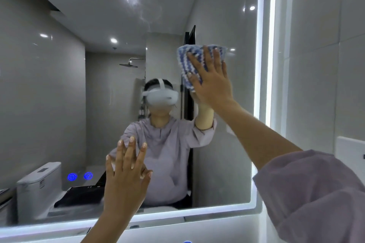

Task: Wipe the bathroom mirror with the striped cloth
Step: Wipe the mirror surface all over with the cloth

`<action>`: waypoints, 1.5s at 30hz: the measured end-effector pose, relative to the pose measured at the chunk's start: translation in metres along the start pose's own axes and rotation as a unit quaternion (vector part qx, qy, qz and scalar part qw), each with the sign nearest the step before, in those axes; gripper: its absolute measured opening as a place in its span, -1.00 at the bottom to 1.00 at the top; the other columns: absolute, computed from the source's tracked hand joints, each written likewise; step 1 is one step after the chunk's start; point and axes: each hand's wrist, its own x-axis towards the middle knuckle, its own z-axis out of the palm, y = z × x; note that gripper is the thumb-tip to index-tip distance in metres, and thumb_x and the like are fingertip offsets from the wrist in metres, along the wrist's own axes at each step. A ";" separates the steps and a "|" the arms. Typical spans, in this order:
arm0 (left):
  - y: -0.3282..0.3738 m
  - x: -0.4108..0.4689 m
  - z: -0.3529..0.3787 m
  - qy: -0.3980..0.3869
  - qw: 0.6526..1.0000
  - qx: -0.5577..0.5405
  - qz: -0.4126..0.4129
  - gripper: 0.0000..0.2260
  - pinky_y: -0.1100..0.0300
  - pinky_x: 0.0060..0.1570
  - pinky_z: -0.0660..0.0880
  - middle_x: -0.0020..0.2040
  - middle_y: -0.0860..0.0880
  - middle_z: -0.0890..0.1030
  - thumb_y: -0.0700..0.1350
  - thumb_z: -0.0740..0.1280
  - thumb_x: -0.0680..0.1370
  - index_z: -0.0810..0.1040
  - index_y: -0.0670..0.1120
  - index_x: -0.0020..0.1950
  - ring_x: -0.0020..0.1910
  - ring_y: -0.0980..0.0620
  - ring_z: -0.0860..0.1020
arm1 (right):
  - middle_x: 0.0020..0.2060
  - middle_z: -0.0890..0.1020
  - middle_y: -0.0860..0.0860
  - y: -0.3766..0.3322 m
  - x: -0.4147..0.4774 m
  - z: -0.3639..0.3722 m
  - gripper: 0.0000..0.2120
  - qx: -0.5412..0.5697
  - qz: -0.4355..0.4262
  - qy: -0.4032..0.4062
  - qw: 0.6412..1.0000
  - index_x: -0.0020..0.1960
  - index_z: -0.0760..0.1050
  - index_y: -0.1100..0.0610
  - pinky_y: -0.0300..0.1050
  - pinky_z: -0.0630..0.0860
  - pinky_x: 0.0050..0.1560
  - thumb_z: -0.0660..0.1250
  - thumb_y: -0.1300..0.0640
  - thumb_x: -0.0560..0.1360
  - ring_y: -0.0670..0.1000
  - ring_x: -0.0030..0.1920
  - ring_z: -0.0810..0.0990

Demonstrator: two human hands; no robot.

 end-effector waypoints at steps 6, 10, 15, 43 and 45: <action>-0.001 0.000 0.001 -0.012 1.000 0.012 0.001 -0.41 -0.37 0.18 0.36 0.45 -0.27 0.30 0.10 0.09 0.46 0.28 -0.12 0.45 0.41 -0.34 0.26 | 0.56 -0.11 0.07 0.066 -0.009 -0.002 -0.45 0.033 0.125 0.017 0.991 0.54 -0.18 -0.14 0.11 -0.17 0.52 -0.15 -0.21 0.61 0.15 0.54 -0.20; 0.001 0.000 -0.003 -0.011 1.000 0.021 0.000 -0.42 -0.35 0.17 0.40 0.43 -0.27 0.34 0.15 0.04 0.51 0.40 -0.15 0.40 0.39 -0.34 0.30 | 0.56 -0.09 0.07 0.078 -0.017 -0.004 -0.47 0.044 0.153 0.025 0.987 0.55 -0.13 -0.12 0.13 -0.09 0.53 -0.10 -0.17 0.62 0.15 0.54 -0.16; 0.004 0.004 -0.013 0.018 1.000 0.002 -0.002 -0.44 -0.33 0.21 0.38 0.44 -0.24 0.35 0.14 0.12 0.46 0.44 -0.13 0.37 0.39 -0.31 0.35 | 0.56 -0.12 0.06 0.074 -0.017 -0.006 -0.47 0.043 0.156 0.016 0.987 0.54 -0.17 -0.12 0.10 -0.13 0.53 -0.10 -0.14 0.63 0.14 0.54 -0.19; -0.054 0.127 -0.065 0.108 0.990 -0.064 -0.072 -0.27 -0.20 0.43 0.08 0.56 -0.12 0.03 0.35 0.00 0.47 -0.10 0.00 0.51 0.54 -0.15 -0.01 | 0.51 -0.32 0.14 -0.100 0.064 -0.006 -0.36 -0.010 -0.059 0.020 0.998 0.53 -0.34 0.00 0.22 -0.35 0.46 -0.10 -0.19 0.61 0.21 0.48 -0.40; -0.059 0.125 -0.064 0.099 0.991 -0.050 -0.075 -0.27 -0.21 0.43 0.10 0.55 -0.14 0.04 0.36 -0.02 0.47 -0.09 0.00 0.51 0.53 -0.16 0.01 | 0.52 -0.30 0.12 -0.121 0.063 -0.002 -0.39 -0.005 -0.098 0.008 0.995 0.54 -0.29 -0.04 0.20 -0.34 0.47 -0.09 -0.18 0.62 0.20 0.49 -0.38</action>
